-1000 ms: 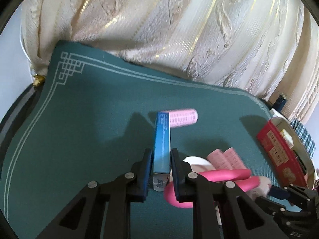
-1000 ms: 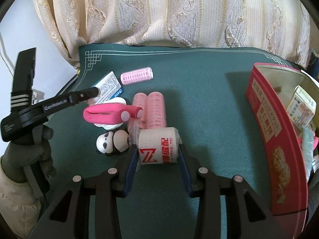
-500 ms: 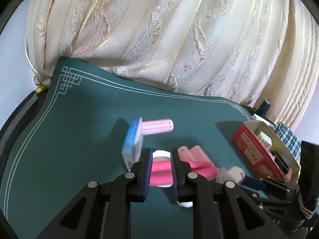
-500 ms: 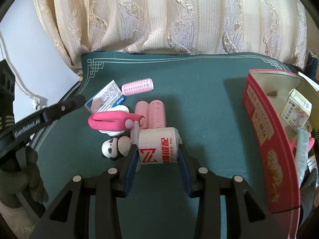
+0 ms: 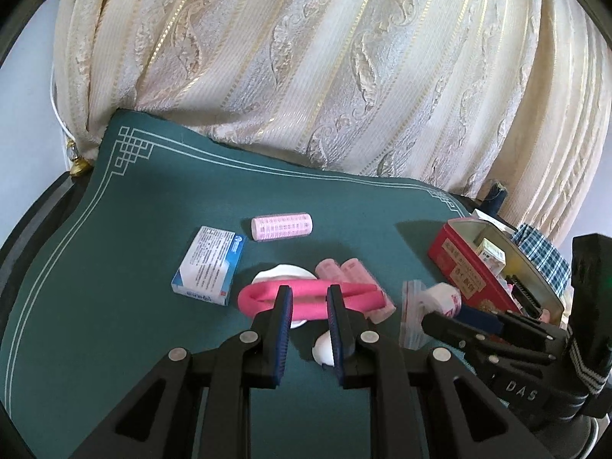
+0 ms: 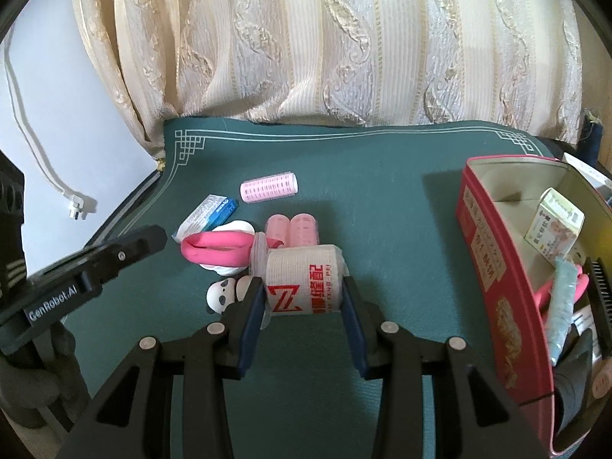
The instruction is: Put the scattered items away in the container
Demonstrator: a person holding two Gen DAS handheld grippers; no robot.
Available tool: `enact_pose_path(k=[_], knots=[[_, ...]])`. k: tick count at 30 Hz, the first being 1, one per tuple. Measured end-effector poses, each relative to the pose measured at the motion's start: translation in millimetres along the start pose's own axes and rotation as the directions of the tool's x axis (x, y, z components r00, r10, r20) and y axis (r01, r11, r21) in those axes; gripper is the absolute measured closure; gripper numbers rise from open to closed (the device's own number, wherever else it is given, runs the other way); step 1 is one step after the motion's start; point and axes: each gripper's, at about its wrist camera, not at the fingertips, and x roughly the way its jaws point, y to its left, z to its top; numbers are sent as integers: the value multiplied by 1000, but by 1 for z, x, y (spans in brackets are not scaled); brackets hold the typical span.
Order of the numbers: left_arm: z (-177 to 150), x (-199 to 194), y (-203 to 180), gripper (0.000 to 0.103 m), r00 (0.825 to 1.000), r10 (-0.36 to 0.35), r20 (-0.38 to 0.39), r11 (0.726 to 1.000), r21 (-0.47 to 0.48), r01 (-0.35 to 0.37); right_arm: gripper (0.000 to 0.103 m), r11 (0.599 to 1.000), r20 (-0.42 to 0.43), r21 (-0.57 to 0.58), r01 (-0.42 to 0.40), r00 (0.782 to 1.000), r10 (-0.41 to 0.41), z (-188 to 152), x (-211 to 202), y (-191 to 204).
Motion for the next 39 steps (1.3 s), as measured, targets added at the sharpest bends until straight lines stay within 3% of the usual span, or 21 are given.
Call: enact_pose_path(k=[13, 21, 30, 35, 39], knots=[[5, -19, -29, 83, 999, -32, 22, 998, 49, 31, 60, 999, 114, 50, -4, 993, -2, 10, -40, -13], [19, -19, -76, 83, 993, -115, 28, 986, 124, 110, 60, 991, 185, 116, 73, 978, -94, 13, -75, -47], [36, -3, -164, 83, 960, -280, -3, 933, 236, 273, 60, 951, 195, 223, 215, 946, -260, 0, -110, -115], [39, 10, -202, 83, 942, -335, -29, 903, 274, 330, 60, 933, 189, 258, 252, 933, -305, -6, -121, -139], [39, 17, -217, 83, 934, -354, -54, 892, 279, 355, 60, 921, 166, 301, 247, 938, -305, -11, -121, -158]])
